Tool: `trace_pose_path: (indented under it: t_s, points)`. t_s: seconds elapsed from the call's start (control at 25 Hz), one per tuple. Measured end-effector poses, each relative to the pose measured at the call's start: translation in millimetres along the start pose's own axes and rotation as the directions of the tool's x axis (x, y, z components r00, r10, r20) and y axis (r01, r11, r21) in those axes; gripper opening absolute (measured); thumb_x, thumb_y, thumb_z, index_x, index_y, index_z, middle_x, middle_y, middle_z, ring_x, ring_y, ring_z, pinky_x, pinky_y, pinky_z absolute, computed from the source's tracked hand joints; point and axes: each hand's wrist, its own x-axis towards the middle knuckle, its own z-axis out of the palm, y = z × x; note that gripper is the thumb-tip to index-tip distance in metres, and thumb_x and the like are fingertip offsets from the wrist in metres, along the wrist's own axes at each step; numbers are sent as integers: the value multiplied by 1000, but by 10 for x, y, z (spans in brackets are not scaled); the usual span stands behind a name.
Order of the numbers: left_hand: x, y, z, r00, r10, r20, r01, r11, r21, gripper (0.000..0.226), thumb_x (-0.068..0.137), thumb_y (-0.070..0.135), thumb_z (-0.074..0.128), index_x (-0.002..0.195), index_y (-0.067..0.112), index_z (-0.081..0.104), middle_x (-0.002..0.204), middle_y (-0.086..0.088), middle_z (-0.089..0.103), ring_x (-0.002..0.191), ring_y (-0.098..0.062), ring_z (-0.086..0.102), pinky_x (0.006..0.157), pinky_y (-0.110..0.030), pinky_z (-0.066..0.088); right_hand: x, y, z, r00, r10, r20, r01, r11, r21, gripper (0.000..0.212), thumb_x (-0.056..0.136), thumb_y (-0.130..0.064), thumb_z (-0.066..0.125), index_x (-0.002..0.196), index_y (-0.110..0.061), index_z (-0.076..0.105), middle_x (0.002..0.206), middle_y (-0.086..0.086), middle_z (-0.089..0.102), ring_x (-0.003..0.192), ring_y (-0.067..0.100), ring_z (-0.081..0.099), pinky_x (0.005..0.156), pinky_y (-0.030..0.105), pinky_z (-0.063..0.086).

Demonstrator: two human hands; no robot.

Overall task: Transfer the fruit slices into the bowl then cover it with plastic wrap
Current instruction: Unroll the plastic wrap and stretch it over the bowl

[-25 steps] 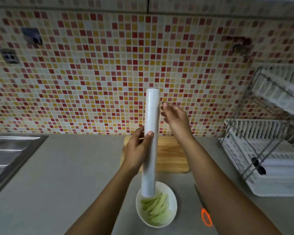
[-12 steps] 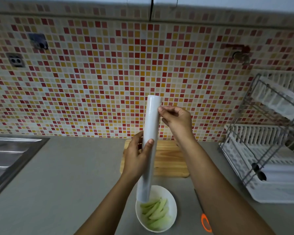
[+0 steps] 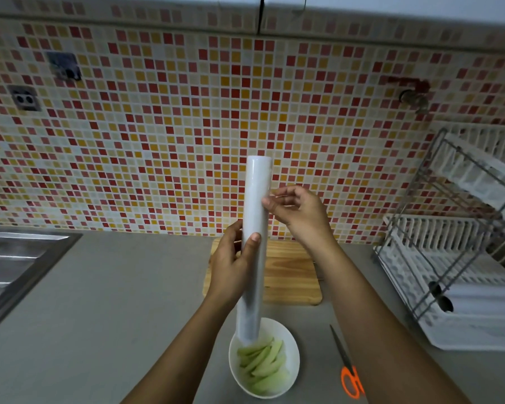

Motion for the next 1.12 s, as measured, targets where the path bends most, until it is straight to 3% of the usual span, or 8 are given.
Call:
trace_pose_path:
  t_s: [0.24,0.36,0.48,0.68,0.8,0.92,1.0,1.12]
  points:
    - [0,36,-9,1000,18,3,-18,1000,22,24,88,48,53,110,55,45,105,27,59,94,5,60,78,-25,52,12,-2,-26,999,-22,39,24,998,-62,8,87,-25,63,79,-26,62,82,-7,64,82,13,63,80,34,56]
    - [-4,38,12,1000,15,4,-16,999,35,32,90,48,52,122,46,46,112,19,58,104,-4,59,86,-33,53,4,6,-5,999,48,-5,-48,996,74,7,88,-25,60,82,-25,58,92,-4,64,94,17,63,86,37,55]
    - [-10,33,39,1000,22,9,-23,999,40,38,92,45,52,128,37,45,120,9,59,108,-11,58,90,-40,53,-5,-75,16,999,4,-38,3,983,184,8,84,-31,66,91,-29,62,101,-2,68,97,14,66,81,27,55]
    - [-13,49,23,1000,15,20,-15,999,37,37,90,48,52,126,42,43,116,13,57,105,-6,58,85,-33,54,68,-160,7,986,-22,-166,36,996,84,4,85,-24,65,85,-27,63,93,-4,68,90,15,65,80,30,56]
    - [-22,92,10,999,26,36,-27,999,23,28,90,48,52,115,54,41,109,26,55,103,0,57,80,-23,51,57,-135,59,983,69,-172,-30,976,216,2,87,-29,61,88,-29,59,101,-2,65,96,17,63,88,39,54]
    - [-37,83,4,999,24,34,-24,1000,15,29,90,47,53,117,50,44,113,20,57,105,-4,58,81,-25,52,56,-182,113,984,-19,-175,61,969,238,17,83,-34,66,98,-27,63,103,-3,68,96,12,66,82,30,56]
    - [-52,55,-6,999,18,29,-19,1000,19,39,90,46,53,128,39,44,121,10,58,109,-10,58,87,-32,53,84,-214,128,965,-83,-250,130,975,179,8,83,-27,68,91,-25,67,91,-7,70,85,7,67,72,22,56]
    - [-49,58,-45,999,25,36,-26,999,24,43,90,47,52,131,37,44,123,9,58,108,-9,58,87,-33,54,103,-240,134,952,28,-305,61,959,278,2,84,-27,66,83,-28,67,85,-8,69,80,8,66,68,22,54]
